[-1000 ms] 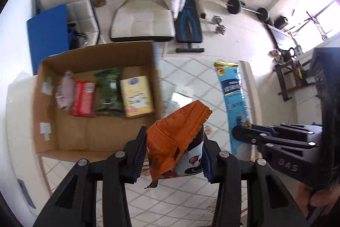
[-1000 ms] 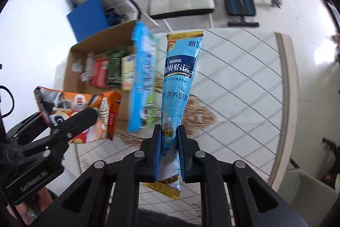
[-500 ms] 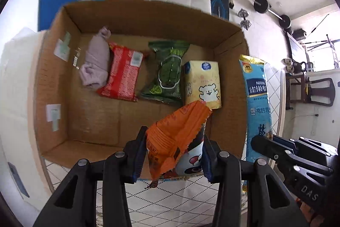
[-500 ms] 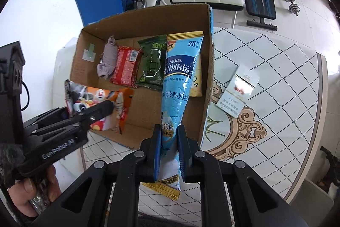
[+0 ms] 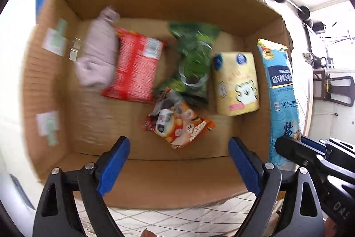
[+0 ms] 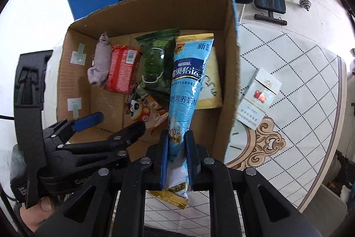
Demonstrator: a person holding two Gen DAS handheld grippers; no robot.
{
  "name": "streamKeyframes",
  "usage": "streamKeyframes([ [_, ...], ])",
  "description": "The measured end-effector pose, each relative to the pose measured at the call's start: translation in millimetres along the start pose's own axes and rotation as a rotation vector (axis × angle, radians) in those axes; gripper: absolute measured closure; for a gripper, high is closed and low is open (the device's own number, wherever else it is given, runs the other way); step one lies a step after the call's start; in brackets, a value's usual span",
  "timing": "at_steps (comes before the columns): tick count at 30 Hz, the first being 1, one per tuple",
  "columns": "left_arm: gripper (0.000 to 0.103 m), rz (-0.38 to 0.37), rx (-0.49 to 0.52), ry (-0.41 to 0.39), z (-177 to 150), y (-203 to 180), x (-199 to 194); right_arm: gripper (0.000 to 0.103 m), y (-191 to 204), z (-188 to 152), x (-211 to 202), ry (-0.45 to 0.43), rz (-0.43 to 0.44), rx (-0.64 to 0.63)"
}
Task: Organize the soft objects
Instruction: 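Lower both snacks into the box and open both tools, then grasp the white cigarette pack on the table with the right tool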
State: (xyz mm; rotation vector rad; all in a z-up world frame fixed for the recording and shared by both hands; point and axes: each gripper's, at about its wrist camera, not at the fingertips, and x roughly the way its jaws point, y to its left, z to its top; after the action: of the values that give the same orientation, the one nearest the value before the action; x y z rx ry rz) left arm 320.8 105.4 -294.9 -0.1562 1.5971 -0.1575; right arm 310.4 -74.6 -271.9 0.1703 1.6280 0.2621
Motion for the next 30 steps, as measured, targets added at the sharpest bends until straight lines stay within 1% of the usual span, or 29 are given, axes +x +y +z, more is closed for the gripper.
streamKeyframes([
  [2,0.012,0.044,-0.006,-0.056,-3.3,15.7,-18.1,0.087,14.2,1.7,-0.4,-0.001,0.019,-0.018],
  [5,0.012,0.140,0.001,-0.125,-8.3,42.2,-41.9,0.087,42.4,7.5,4.6,-0.002,0.069,-0.045],
  [6,0.012,0.191,0.006,-0.149,-9.6,52.5,-49.1,0.087,52.3,10.1,8.5,0.000,0.086,-0.055],
  [8,0.012,0.264,0.006,-0.175,-10.3,73.1,-58.0,0.087,71.3,15.5,16.9,0.010,0.122,-0.065],
  [9,0.012,0.283,-0.005,-0.181,-10.8,83.2,-59.8,0.087,82.3,18.6,21.9,0.016,0.139,-0.076],
  [11,0.012,0.293,-0.037,-0.178,-8.9,103.6,-61.3,0.087,100.2,23.4,31.3,0.026,0.169,-0.088],
  [14,0.012,0.300,-0.082,-0.174,-8.6,133.1,-60.2,0.087,127.2,30.2,45.4,0.034,0.184,-0.108],
  [18,0.012,0.308,-0.120,-0.168,-8.9,155.1,-59.3,0.087,151.2,40.0,58.7,0.024,0.193,-0.131],
  [20,0.012,0.307,-0.131,-0.167,-10.1,160.7,-58.0,0.085,160.9,44.6,65.8,0.025,0.188,-0.144],
  [21,0.012,0.309,-0.136,-0.167,-11.0,163.2,-58.4,0.083,163.8,46.4,67.9,0.026,0.181,-0.150],
  [23,0.012,0.307,-0.139,-0.167,-10.9,163.9,-57.7,0.073,166.0,47.6,69.3,0.022,0.178,-0.151],
  [24,0.012,0.310,-0.139,-0.170,-11.9,164.3,-58.3,0.055,165.0,47.7,68.0,0.017,0.173,-0.148],
  [26,0.012,0.302,-0.139,-0.172,-12.4,163.5,-59.7,0.037,160.0,46.5,63.9,-0.001,0.170,-0.143],
  [27,0.012,0.298,-0.140,-0.173,-13.0,162.3,-60.2,0.032,153.3,43.6,60.0,-0.009,0.162,-0.135],
  [30,0.012,0.280,-0.125,-0.178,-13.8,148.9,-62.5,0.032,125.1,31.8,38.8,-0.052,0.145,-0.100],
])
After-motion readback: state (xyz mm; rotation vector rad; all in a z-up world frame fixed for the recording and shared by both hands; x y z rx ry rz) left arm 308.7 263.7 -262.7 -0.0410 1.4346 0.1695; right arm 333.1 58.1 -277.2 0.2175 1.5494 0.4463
